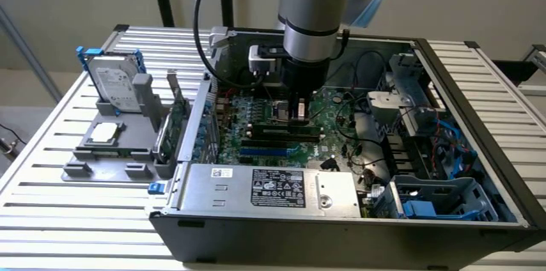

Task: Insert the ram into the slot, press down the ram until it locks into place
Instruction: 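Insert the ram into the slot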

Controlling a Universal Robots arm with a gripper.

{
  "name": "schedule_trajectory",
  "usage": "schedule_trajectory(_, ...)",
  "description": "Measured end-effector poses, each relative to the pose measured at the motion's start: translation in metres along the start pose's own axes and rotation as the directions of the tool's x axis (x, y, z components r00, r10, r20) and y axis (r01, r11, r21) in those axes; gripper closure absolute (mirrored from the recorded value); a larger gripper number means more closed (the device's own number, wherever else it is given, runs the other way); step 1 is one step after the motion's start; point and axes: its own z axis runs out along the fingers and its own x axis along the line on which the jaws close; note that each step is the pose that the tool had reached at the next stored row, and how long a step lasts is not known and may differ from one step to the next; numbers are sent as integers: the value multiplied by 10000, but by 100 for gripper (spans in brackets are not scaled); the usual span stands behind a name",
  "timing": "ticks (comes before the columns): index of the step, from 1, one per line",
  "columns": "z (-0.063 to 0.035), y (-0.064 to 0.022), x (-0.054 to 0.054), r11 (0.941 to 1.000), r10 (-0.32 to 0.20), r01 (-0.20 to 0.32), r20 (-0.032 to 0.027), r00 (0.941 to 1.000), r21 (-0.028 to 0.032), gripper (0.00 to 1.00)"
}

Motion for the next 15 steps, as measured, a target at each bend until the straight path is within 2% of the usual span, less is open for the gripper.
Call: schedule_trajectory(15,54,8,-1,10000,0,0,-22,10000,8,87)
